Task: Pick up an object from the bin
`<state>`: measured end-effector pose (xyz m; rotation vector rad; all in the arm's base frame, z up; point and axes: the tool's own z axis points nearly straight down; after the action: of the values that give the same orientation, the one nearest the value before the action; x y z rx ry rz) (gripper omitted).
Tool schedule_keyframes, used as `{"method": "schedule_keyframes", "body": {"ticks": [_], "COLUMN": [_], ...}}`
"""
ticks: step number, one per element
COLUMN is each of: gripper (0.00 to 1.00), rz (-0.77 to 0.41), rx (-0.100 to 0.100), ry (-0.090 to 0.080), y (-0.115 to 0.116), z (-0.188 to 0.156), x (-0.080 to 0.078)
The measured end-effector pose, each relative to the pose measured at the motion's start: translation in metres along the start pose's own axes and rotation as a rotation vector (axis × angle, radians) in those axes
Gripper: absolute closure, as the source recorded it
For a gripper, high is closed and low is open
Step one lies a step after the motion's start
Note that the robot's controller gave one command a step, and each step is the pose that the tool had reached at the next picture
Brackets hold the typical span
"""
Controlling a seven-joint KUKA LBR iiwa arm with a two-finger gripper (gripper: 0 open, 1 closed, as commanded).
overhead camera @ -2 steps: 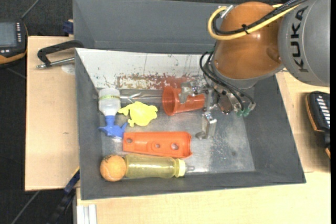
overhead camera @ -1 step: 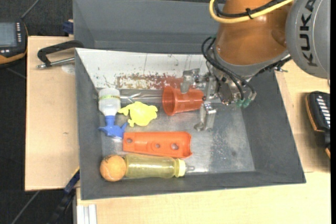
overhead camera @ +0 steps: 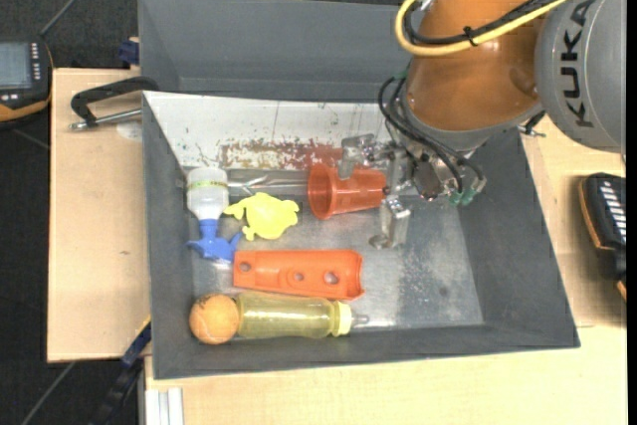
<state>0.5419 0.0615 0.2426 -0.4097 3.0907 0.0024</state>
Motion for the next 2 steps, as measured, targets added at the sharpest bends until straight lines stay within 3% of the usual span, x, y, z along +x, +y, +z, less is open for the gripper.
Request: {"method": "schedule_keyframes", "body": {"ticks": [1,2], "gripper": [0.0,0.0], "rz": [-0.168,-0.183], "rx": [-0.005,-0.005], "ry": [0.014,0.013], "y": [-0.004,-0.006], "z": [0.051,0.066], "x": [-0.015,-0.022]}}
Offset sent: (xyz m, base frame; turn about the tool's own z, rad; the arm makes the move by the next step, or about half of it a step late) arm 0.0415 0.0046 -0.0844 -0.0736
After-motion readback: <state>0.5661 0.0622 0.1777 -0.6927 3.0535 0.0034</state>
